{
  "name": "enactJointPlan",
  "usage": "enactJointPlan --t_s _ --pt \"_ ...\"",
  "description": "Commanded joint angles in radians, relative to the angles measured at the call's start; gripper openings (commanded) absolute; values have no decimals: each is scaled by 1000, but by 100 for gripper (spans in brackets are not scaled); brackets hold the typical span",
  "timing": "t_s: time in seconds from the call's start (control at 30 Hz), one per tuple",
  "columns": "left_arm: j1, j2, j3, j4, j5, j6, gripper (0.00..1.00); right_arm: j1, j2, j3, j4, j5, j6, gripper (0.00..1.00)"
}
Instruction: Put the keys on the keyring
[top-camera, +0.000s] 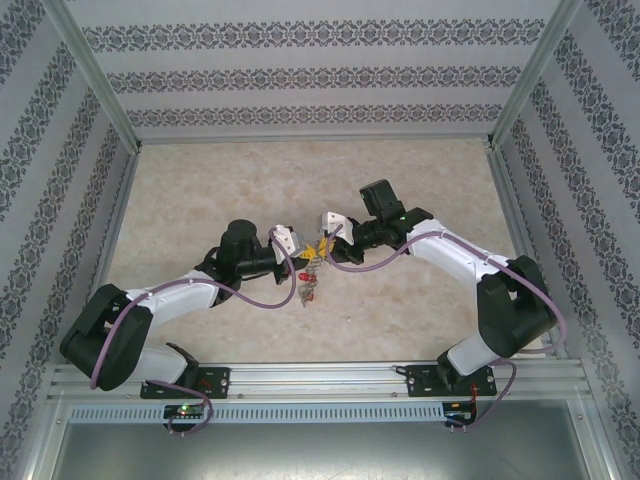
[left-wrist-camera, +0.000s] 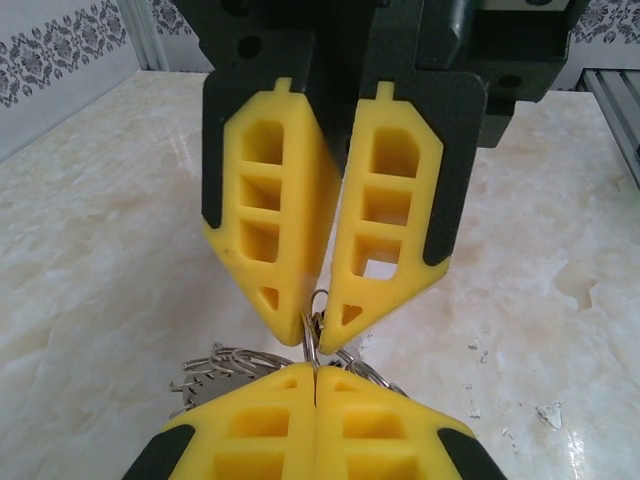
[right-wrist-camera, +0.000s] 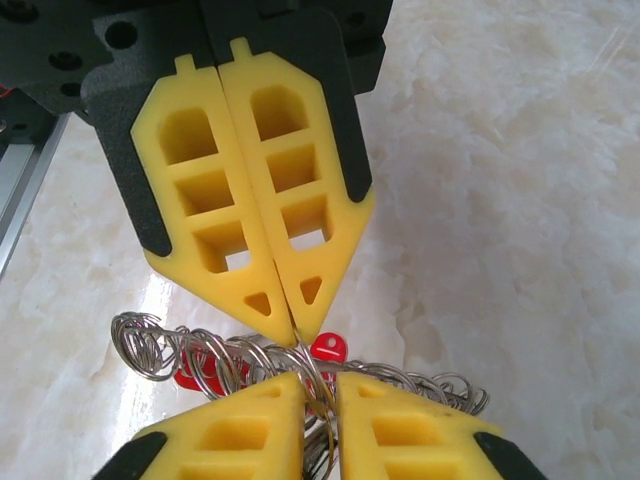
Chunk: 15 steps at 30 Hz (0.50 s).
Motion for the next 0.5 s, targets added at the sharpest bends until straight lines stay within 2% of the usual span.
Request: enactJointPlan --t_s 0.0,0.23,0.27,0.4,0.47 --pt "-11 -17 19 -16 19 16 0 16 -28 29 -52 12 -38 9" --pt "-11 -32 56 -132 4 73 2 52 -79 77 -158 95 -76 2" --pt "-11 -39 62 -147 7 87 4 59 -80 89 -180 106 -82 1" --pt "-11 -63 110 -263 26 161 23 82 -89 120 -240 150 -97 0" --pt "-12 -63 136 -319 36 191 27 88 -93 128 -253 155 -105 0"
